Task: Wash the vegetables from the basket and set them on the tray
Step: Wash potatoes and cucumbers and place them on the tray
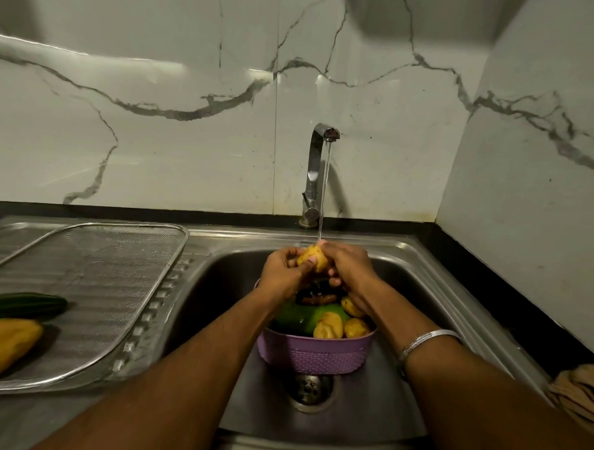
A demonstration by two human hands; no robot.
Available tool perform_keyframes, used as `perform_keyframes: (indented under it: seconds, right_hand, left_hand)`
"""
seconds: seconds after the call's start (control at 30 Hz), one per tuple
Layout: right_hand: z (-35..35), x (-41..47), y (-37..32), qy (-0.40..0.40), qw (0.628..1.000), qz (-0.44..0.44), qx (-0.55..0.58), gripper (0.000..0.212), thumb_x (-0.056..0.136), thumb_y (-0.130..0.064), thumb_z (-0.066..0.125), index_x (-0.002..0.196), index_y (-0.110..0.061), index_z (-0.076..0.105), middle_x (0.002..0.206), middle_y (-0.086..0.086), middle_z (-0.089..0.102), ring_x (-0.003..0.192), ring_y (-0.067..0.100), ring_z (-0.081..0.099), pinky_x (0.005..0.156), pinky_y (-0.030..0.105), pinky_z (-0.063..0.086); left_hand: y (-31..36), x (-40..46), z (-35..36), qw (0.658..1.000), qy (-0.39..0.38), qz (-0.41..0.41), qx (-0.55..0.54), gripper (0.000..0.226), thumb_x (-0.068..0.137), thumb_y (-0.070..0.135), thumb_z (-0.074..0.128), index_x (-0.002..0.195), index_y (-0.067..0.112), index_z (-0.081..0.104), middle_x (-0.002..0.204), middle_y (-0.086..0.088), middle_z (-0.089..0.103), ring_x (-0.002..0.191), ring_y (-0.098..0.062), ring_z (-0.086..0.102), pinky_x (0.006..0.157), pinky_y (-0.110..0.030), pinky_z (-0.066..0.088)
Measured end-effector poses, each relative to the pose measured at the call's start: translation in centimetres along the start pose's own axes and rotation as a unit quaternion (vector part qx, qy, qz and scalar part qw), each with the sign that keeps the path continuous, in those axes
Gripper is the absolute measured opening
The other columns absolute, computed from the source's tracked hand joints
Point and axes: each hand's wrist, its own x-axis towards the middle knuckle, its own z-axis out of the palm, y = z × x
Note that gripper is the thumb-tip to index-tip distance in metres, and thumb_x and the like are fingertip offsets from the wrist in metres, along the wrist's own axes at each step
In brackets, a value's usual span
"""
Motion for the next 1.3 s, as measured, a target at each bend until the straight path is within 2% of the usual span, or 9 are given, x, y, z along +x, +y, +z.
perform_keyframes:
  seconds: [0.23, 0.5, 0.63, 0.73, 0.83, 0.97, 1.1, 1.2, 1.3]
  right_hand:
    - [0.8, -0.3, 0.8, 0.051, 0.919, -0.196, -0.339, 0.032, 0.106, -0.046, 0.036, 0.095, -0.027, 0.060, 0.088, 0.001, 0.066, 0.079, 0.020, 0.064, 0.070, 0.037, 0.053]
    - [0.3, 0.9, 1.0, 0.050, 0.953, 0.015, -0.299, 0.067, 0.101, -0.064, 0.027, 0.109, -0.014, 0.072, 0.099, 0.013, 0.073, 0.094, 0.033, 0.072, 0.081, 0.039, 0.056]
    - [0.0, 0.9, 0.4, 0.098, 0.940, -0.002, -0.326, 0.064, 0.104, -0.057, 0.028, 0.121, -0.010, 0.067, 0.120, 0.017, 0.068, 0.110, 0.035, 0.065, 0.094, 0.040, 0.049]
    - [0.0, 0.7, 0.5, 0.125, 0.923, -0.054, -0.360, 0.059, 0.107, -0.051, 0.026, 0.106, -0.011, 0.069, 0.104, 0.013, 0.070, 0.095, 0.029, 0.065, 0.086, 0.039, 0.051]
    - [0.1, 0.2, 0.5, 0.121, 0.897, -0.120, -0.409, 0.055, 0.109, -0.046, 0.025, 0.091, -0.012, 0.065, 0.090, 0.008, 0.065, 0.083, 0.025, 0.060, 0.078, 0.036, 0.047]
    - [0.4, -0.1, 0.1, 0.124, 0.884, -0.148, -0.427, 0.054, 0.109, -0.045, 0.026, 0.101, -0.010, 0.066, 0.091, 0.007, 0.056, 0.082, 0.025, 0.052, 0.077, 0.034, 0.040]
    - [0.0, 0.0, 0.5, 0.137, 0.882, -0.146, -0.426, 0.054, 0.109, -0.044, 0.025, 0.107, -0.010, 0.066, 0.103, 0.013, 0.066, 0.088, 0.029, 0.057, 0.080, 0.036, 0.041]
    - [-0.6, 0.2, 0.9, 0.158, 0.893, -0.098, -0.409, 0.056, 0.109, -0.044, 0.025, 0.113, -0.008, 0.067, 0.114, 0.017, 0.069, 0.105, 0.035, 0.064, 0.081, 0.035, 0.041]
    - [-0.5, 0.3, 0.8, 0.155, 0.900, -0.100, -0.394, 0.057, 0.110, -0.044, 0.023, 0.101, -0.010, 0.067, 0.098, 0.012, 0.069, 0.092, 0.029, 0.064, 0.076, 0.032, 0.041]
  left_hand:
    - [-0.3, 0.0, -0.2, 0.996, -0.003, 0.062, 0.057, 0.019, 0.094, 0.015, 0.069, 0.112, 0.017, 0.066, 0.103, -0.004, 0.075, 0.098, -0.018, 0.073, 0.091, -0.044, 0.060]
    - [-1.2, 0.2, -0.3, 0.992, -0.059, 0.087, 0.069, 0.023, 0.097, 0.018, 0.066, 0.118, 0.009, 0.067, 0.096, -0.013, 0.076, 0.084, -0.029, 0.076, 0.074, -0.049, 0.063]
    - [-0.3, -0.1, 0.8, 0.967, -0.052, 0.129, 0.213, 0.023, 0.106, 0.029, 0.048, 0.118, 0.014, 0.061, 0.103, -0.007, 0.071, 0.087, -0.018, 0.072, 0.071, -0.030, 0.059]
    - [-0.4, 0.4, 1.9, 0.929, -0.036, 0.154, 0.335, 0.034, 0.109, 0.040, 0.030, 0.109, 0.017, 0.055, 0.103, -0.003, 0.064, 0.093, -0.019, 0.061, 0.083, -0.038, 0.050]
    - [-0.6, 1.2, 2.4, 0.950, 0.003, 0.103, 0.296, 0.038, 0.109, 0.032, 0.030, 0.112, 0.010, 0.061, 0.108, -0.003, 0.063, 0.099, -0.020, 0.059, 0.088, -0.035, 0.049]
    - [0.3, 1.3, 2.1, 0.992, 0.005, 0.007, 0.122, 0.039, 0.110, 0.028, 0.029, 0.114, 0.004, 0.061, 0.101, -0.016, 0.061, 0.082, -0.019, 0.057, 0.060, -0.028, 0.050]
    - [0.0, 0.9, 1.6, 0.993, -0.075, -0.029, 0.084, 0.042, 0.110, 0.042, 0.031, 0.128, 0.010, 0.053, 0.099, -0.013, 0.061, 0.087, -0.021, 0.062, 0.073, -0.034, 0.056]
    - [-0.2, 0.3, 1.7, 0.981, -0.157, -0.035, 0.109, 0.033, 0.110, 0.028, 0.035, 0.136, 0.011, 0.044, 0.110, -0.012, 0.061, 0.096, -0.024, 0.064, 0.070, -0.029, 0.058]
    - [0.5, -0.2, 2.9, 0.993, -0.087, -0.023, 0.082, 0.030, 0.110, 0.026, 0.035, 0.130, 0.007, 0.048, 0.114, -0.016, 0.059, 0.099, -0.026, 0.061, 0.072, -0.032, 0.055]
